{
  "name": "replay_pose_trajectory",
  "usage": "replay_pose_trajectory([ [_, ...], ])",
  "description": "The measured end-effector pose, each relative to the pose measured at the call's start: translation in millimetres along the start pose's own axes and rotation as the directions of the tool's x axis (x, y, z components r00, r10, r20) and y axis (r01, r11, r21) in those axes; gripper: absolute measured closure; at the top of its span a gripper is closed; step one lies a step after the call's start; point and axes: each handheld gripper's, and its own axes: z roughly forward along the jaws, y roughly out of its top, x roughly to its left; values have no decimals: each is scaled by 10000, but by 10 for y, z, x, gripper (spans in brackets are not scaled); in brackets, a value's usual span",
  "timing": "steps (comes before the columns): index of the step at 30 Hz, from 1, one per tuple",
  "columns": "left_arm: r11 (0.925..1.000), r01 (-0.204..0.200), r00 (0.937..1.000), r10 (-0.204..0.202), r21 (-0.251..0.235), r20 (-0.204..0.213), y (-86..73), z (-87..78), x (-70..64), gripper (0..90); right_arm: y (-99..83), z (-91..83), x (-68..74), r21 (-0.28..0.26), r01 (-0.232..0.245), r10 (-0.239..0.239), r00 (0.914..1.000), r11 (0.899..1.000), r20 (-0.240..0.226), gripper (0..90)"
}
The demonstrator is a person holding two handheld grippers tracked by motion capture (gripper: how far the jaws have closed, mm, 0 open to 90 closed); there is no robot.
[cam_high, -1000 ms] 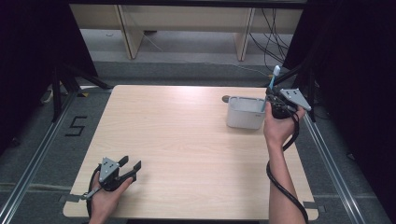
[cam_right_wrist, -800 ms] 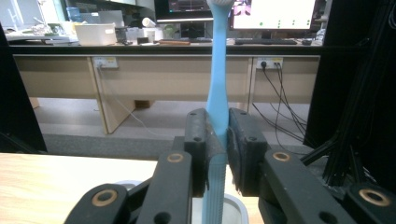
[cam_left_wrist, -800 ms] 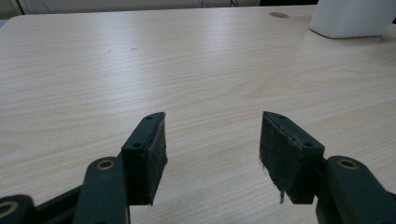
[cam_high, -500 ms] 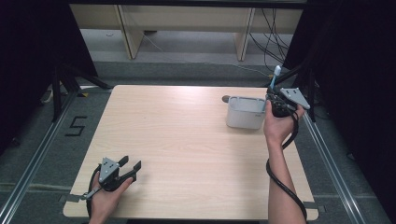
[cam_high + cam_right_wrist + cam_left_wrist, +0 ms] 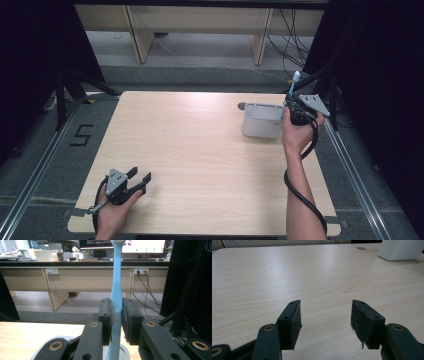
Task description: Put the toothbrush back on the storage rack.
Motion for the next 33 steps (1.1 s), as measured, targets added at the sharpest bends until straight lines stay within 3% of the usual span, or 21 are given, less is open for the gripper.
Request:
replay_pose_trajectory([
  [23,10000,-13,10000,13,20,-17,0,5,-7,414,-128,4,-18,100,156,-156,9999,9998,8,785],
  [29,10000,-15,10000,15,24,-13,1,5,-7,414,-175,8,-9,233,-114,112,9999,9997,68,786],
  [33,10000,-1,10000,1,13,-4,0,4,-6,414,-192,7,-20,329,108,-108,9999,9994,13,786],
])
